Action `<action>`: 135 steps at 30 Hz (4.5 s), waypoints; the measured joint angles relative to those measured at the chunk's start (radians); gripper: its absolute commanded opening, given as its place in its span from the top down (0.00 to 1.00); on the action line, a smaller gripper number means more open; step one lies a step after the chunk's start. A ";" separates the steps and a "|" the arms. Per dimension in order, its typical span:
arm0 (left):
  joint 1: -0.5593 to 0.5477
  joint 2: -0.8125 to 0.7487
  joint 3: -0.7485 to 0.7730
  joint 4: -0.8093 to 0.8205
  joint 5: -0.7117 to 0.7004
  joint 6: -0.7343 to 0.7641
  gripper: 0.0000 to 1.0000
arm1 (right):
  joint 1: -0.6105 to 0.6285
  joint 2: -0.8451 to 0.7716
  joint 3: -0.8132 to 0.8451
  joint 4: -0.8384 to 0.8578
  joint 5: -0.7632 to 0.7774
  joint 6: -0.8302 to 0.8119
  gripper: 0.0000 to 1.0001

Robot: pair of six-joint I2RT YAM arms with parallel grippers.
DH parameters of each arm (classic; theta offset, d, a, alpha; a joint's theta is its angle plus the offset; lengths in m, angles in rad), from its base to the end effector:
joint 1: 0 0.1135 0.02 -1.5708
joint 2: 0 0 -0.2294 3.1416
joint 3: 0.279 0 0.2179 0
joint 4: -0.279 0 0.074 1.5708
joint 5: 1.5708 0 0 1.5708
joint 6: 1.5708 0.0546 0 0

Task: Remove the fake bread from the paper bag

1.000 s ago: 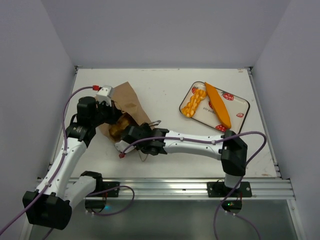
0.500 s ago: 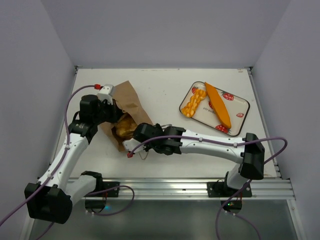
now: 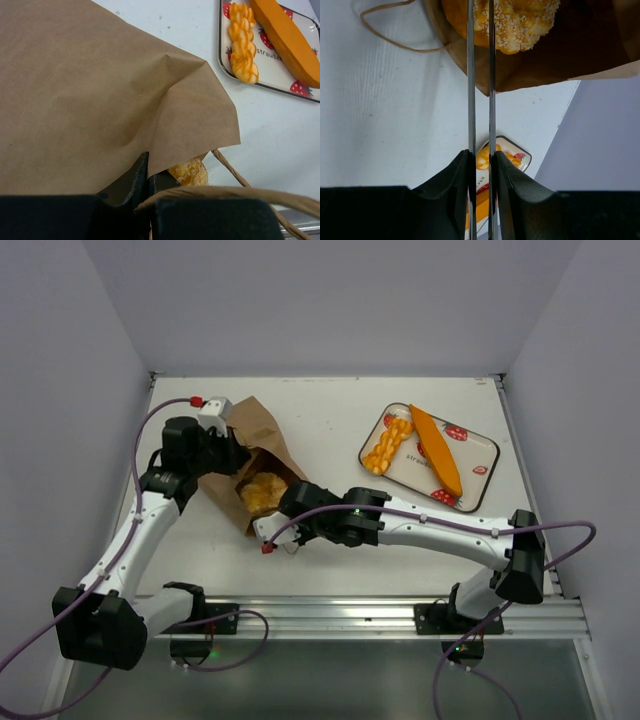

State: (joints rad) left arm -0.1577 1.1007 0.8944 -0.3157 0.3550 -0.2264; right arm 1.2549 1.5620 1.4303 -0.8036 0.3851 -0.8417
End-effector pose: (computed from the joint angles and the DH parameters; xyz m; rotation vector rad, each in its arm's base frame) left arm 0.2360 -0.0567 0.2714 0.1458 2.1086 -0.6023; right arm 0.1150 0.2859 0.2746 -2.0279 1.3476 -0.2997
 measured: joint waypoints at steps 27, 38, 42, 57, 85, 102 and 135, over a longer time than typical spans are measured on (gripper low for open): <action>0.000 0.061 0.071 0.006 0.016 -0.001 0.97 | -0.096 -0.114 0.050 -0.067 -0.093 0.038 1.00; 0.000 0.064 0.083 0.007 0.016 -0.002 0.97 | -0.118 -0.114 0.073 -0.072 -0.126 0.050 1.00; 0.000 0.069 0.084 0.007 0.016 -0.015 0.97 | -0.122 -0.102 0.076 -0.064 -0.122 0.050 1.00; 0.000 0.069 0.084 -0.003 0.016 -0.016 0.97 | -0.123 -0.003 0.075 -0.024 -0.082 0.060 0.80; 0.000 0.055 0.084 -0.016 0.016 0.001 0.97 | -0.125 -0.052 0.018 -0.076 -0.063 0.109 0.58; 0.000 0.045 0.084 -0.026 0.016 0.010 0.97 | -0.135 -0.039 0.031 -0.125 -0.118 0.117 1.00; 0.000 0.059 0.116 -0.034 -0.019 0.010 0.97 | -0.461 -0.606 -0.072 -0.287 -0.486 0.115 1.00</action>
State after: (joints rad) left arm -0.1577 1.1595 1.0107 -0.3496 0.3359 -0.2161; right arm 0.7940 0.9562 1.3582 -1.0908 -0.1013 -0.7265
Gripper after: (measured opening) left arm 0.035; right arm 0.188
